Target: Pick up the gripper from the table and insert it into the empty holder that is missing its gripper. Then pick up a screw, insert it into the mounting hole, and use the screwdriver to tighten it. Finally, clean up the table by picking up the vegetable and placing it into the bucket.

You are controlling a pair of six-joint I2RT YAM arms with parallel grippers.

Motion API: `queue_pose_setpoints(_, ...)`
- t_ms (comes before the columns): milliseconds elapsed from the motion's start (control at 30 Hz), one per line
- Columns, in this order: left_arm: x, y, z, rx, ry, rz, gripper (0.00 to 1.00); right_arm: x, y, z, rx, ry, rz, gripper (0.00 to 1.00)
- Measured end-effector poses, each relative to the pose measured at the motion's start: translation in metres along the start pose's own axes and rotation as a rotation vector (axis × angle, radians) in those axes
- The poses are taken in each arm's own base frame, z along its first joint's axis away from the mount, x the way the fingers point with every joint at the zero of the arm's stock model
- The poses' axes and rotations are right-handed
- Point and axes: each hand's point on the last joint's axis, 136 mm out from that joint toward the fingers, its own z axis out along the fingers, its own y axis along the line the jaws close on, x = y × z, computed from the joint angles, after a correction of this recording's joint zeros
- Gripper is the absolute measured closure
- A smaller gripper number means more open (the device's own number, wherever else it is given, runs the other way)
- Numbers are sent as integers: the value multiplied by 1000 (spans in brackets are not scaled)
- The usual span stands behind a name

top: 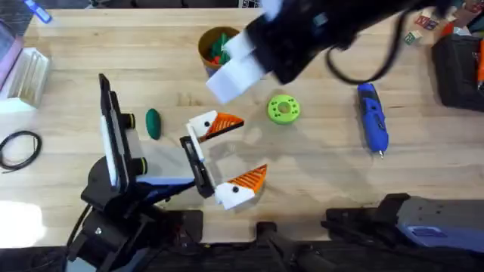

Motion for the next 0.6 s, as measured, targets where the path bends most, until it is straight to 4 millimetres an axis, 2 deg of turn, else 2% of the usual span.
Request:
queue_pose_setpoints(133, 0, 0, 0, 0, 0, 0, 16, 6, -13, -26, -50, -57, 69, 81)
queue_pose_setpoints(300, 0, 0, 0, 0, 0, 0, 15, 35, -21, -30, -106, -49, 140, 80)
queue_pose_setpoints(400, 0, 0, 0, 0, 0, 0, 15, 51, -19, -36, -130, -63, 159, 80)
queue_pose_setpoints(567, 0, 0, 0, 0, 0, 0, 10, 78, -2, -64, -173, -135, 142, 79)
queue_pose_setpoints(600, 0, 0, 0, 0, 0, 0, 37, 84, 1, -69, -181, -142, 138, 80)
